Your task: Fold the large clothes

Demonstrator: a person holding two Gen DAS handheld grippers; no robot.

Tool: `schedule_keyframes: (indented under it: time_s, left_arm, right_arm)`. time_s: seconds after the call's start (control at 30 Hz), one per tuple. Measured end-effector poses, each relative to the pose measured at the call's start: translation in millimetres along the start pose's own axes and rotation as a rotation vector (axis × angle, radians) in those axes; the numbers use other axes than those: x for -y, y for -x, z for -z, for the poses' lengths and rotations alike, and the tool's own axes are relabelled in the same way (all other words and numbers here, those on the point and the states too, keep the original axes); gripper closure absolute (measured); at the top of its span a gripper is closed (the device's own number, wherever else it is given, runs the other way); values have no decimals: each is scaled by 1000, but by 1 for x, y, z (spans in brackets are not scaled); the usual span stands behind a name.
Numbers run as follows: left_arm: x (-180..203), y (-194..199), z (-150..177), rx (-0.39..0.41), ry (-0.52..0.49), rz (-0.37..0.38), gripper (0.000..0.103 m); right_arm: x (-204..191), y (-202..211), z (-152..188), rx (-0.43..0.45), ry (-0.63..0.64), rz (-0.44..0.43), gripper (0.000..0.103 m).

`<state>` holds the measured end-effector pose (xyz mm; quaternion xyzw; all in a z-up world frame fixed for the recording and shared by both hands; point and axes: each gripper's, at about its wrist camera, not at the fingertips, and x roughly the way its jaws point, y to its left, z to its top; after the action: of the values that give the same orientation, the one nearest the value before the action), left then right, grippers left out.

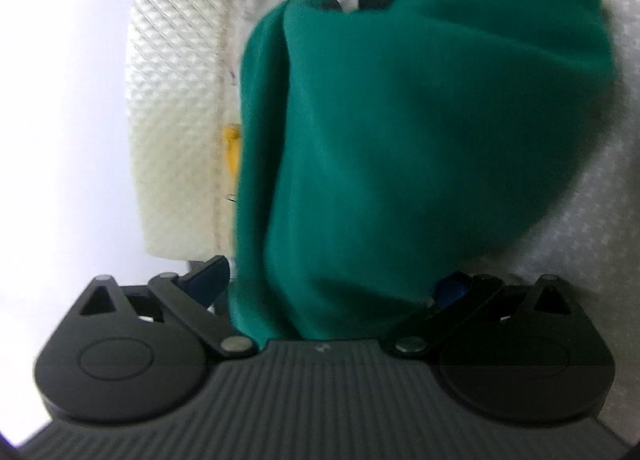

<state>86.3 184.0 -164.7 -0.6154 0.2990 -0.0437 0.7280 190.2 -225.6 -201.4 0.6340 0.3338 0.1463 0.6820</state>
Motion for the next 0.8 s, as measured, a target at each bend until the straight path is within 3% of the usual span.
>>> schedule_keyframes:
  time_s: [0.07, 0.2, 0.33, 0.4, 0.5, 0.6, 0.8]
  left_arm:
    - [-8, -3, 1, -15, 34, -36, 5]
    - [-15, -6, -5, 4, 71, -38, 5]
    - [-15, -13, -9, 17, 83, -35, 7]
    - [-8, -17, -8, 25, 29, -50, 13]
    - [4, -21, -2, 34, -76, -121, 26]
    - [13, -21, -3, 53, -110, -133, 42]
    - [37, -16, 6, 106, -257, -172, 55]
  right_arm:
    - [-3, 3, 0, 3, -2, -42, 0]
    - [-12, 2, 3, 7, 37, -117, 0]
    - [0, 1, 3, 9, 71, -81, 0]
    - [1, -1, 3, 5, 93, -40, 0]
    - [0, -3, 5, 13, 133, 18, 11]
    - [-5, -9, 3, 10, 193, 86, 21]
    - [-23, -8, 7, 27, 294, 127, 47]
